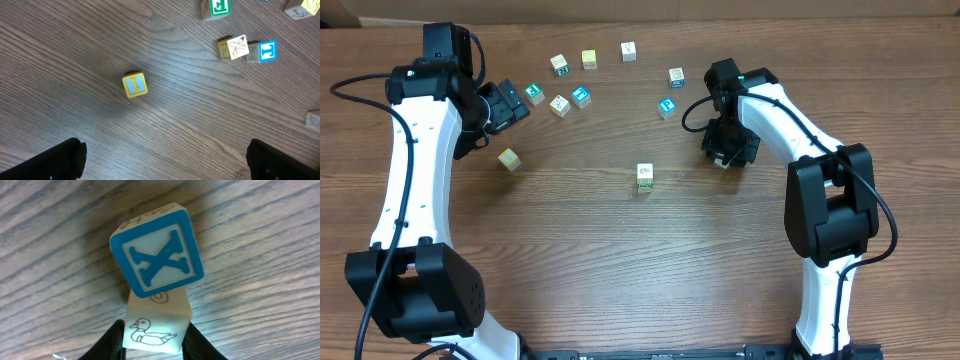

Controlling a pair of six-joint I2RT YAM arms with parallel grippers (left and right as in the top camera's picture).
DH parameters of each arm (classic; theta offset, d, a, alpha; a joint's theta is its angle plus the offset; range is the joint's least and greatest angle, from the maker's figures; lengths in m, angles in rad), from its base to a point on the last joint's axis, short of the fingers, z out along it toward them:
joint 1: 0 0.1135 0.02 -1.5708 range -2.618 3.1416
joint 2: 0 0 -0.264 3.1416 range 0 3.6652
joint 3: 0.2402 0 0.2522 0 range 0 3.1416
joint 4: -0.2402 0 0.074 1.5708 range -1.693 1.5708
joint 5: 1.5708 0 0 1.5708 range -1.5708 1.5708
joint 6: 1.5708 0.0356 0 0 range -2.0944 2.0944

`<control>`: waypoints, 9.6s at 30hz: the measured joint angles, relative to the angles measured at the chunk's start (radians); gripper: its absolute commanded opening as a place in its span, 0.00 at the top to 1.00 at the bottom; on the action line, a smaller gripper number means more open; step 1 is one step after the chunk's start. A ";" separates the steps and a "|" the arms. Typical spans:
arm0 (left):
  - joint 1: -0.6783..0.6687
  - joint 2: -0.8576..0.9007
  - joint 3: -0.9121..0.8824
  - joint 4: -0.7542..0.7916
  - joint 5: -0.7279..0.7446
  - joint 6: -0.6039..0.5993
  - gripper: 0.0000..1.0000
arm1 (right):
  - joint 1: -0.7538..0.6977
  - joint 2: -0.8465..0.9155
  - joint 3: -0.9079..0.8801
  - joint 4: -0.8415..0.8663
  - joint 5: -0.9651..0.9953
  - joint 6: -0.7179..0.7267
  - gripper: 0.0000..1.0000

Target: Form a tower

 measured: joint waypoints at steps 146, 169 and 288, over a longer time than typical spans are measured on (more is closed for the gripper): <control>0.000 0.000 0.000 0.000 0.000 0.000 0.00 | 0.373 -0.002 -0.006 0.137 -0.014 -0.021 0.26; 0.000 0.000 0.000 0.000 0.000 0.000 0.00 | 0.374 -0.001 -0.006 0.145 -0.019 -0.018 0.52; 0.000 0.000 0.000 0.000 0.000 0.000 0.00 | 0.425 -0.108 0.079 0.006 0.061 0.293 0.52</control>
